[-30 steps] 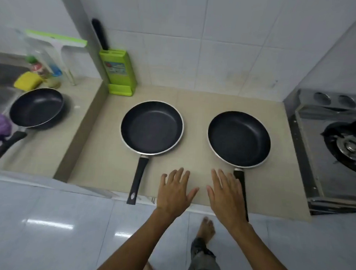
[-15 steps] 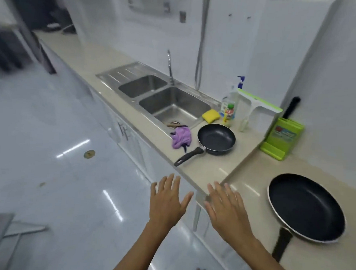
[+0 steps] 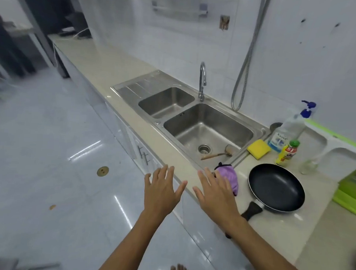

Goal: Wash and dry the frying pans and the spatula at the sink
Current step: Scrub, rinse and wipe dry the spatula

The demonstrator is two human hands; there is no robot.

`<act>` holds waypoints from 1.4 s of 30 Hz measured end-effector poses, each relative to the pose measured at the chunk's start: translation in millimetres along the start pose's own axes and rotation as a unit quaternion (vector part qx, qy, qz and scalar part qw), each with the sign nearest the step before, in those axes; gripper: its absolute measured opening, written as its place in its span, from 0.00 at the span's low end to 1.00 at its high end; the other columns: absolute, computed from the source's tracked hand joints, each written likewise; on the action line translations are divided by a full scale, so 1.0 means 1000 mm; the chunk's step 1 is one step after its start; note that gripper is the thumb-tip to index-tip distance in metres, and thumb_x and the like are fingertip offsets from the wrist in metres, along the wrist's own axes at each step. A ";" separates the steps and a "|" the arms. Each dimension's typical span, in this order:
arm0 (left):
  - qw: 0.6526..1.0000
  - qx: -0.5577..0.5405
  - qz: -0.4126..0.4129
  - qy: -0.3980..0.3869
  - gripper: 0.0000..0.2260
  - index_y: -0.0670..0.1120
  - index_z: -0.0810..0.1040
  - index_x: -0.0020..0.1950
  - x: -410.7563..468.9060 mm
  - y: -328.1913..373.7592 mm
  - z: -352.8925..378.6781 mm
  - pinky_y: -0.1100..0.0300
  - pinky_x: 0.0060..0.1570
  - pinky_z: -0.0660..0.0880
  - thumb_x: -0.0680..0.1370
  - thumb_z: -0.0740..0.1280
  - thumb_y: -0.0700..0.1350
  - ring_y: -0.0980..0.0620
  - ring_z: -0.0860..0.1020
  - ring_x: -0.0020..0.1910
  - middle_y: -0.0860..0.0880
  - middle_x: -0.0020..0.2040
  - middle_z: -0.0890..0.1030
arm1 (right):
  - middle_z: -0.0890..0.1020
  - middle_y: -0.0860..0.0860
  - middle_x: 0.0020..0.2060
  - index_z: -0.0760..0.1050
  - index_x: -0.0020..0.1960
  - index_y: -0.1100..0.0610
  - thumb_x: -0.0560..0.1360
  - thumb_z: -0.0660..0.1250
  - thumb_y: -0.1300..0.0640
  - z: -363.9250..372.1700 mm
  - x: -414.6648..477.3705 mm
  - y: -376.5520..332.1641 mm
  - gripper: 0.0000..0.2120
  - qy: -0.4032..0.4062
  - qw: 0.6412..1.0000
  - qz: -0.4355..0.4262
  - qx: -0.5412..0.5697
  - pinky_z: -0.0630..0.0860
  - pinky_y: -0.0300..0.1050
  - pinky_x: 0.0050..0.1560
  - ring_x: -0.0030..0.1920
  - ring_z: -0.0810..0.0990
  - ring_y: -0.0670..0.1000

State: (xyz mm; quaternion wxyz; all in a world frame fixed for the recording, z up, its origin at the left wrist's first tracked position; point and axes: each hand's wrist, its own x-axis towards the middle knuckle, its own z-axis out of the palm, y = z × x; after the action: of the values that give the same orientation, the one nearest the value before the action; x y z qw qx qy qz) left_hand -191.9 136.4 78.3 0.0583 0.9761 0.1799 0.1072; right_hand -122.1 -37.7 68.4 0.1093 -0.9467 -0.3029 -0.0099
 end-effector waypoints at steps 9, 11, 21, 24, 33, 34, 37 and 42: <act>0.996 -0.003 0.074 -0.040 0.31 0.47 0.76 0.69 0.175 -0.035 0.049 0.42 0.64 0.70 0.79 0.54 0.68 0.45 0.77 0.67 0.46 0.68 0.79 | 0.70 0.56 0.74 0.66 0.75 0.54 0.82 0.54 0.41 0.041 0.152 0.013 0.26 -0.069 0.989 0.109 0.079 0.68 0.58 0.71 0.73 0.68 0.58; 0.992 -0.021 0.103 -0.066 0.30 0.47 0.76 0.68 0.212 -0.036 0.070 0.42 0.63 0.71 0.79 0.55 0.67 0.46 0.77 0.66 0.46 0.67 0.79 | 0.72 0.55 0.71 0.69 0.70 0.52 0.82 0.57 0.43 0.059 0.178 0.025 0.21 -0.099 0.968 0.177 0.145 0.68 0.57 0.70 0.71 0.70 0.58; 0.941 -0.016 0.276 -0.195 0.34 0.47 0.68 0.75 0.376 -0.048 0.153 0.46 0.66 0.68 0.79 0.45 0.67 0.46 0.74 0.68 0.47 0.71 0.75 | 0.73 0.58 0.64 0.69 0.67 0.55 0.80 0.57 0.46 0.100 0.284 0.054 0.19 -0.083 0.876 0.447 0.163 0.72 0.57 0.63 0.64 0.72 0.61; 0.912 -0.010 0.331 -0.243 0.40 0.47 0.66 0.76 0.397 -0.035 0.171 0.46 0.68 0.67 0.76 0.37 0.68 0.46 0.74 0.69 0.46 0.72 0.74 | 0.70 0.60 0.68 0.66 0.73 0.56 0.81 0.61 0.48 0.090 0.284 0.068 0.23 -0.069 0.846 0.512 0.131 0.73 0.57 0.64 0.66 0.71 0.63; 0.806 -0.030 0.390 -0.443 0.28 0.45 0.66 0.74 0.409 0.052 0.231 0.41 0.69 0.63 0.83 0.51 0.64 0.40 0.73 0.69 0.40 0.69 0.75 | 0.73 0.65 0.62 0.70 0.67 0.62 0.78 0.65 0.52 0.060 0.290 0.167 0.22 0.005 0.811 0.584 0.032 0.76 0.63 0.56 0.59 0.74 0.70; 0.797 -0.035 0.371 -0.475 0.29 0.45 0.66 0.74 0.410 0.059 0.236 0.41 0.70 0.62 0.82 0.51 0.64 0.39 0.73 0.69 0.40 0.70 0.75 | 0.73 0.66 0.63 0.70 0.67 0.63 0.78 0.65 0.52 0.057 0.289 0.178 0.22 0.009 0.803 0.595 0.027 0.75 0.64 0.56 0.58 0.74 0.70; 0.775 -0.052 0.301 -0.553 0.32 0.43 0.61 0.77 0.417 0.083 0.259 0.41 0.72 0.61 0.82 0.52 0.65 0.39 0.70 0.72 0.40 0.73 0.72 | 0.72 0.66 0.65 0.69 0.69 0.62 0.78 0.65 0.50 0.060 0.283 0.214 0.24 0.008 0.783 0.621 0.027 0.74 0.64 0.59 0.60 0.73 0.70; 0.742 -0.131 0.109 -0.648 0.29 0.38 0.63 0.75 0.423 0.111 0.299 0.48 0.67 0.71 0.84 0.53 0.59 0.37 0.76 0.67 0.35 0.70 0.74 | 0.73 0.66 0.61 0.68 0.68 0.56 0.77 0.66 0.41 0.083 0.286 0.249 0.27 0.018 0.759 0.649 0.050 0.73 0.64 0.58 0.56 0.75 0.70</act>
State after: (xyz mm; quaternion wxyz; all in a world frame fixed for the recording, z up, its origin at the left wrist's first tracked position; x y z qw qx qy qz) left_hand 300.7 164.6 -115.6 0.2757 0.8062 -0.0251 -0.5229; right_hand 250.3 -54.0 -37.8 0.1418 -0.9093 0.3864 0.0609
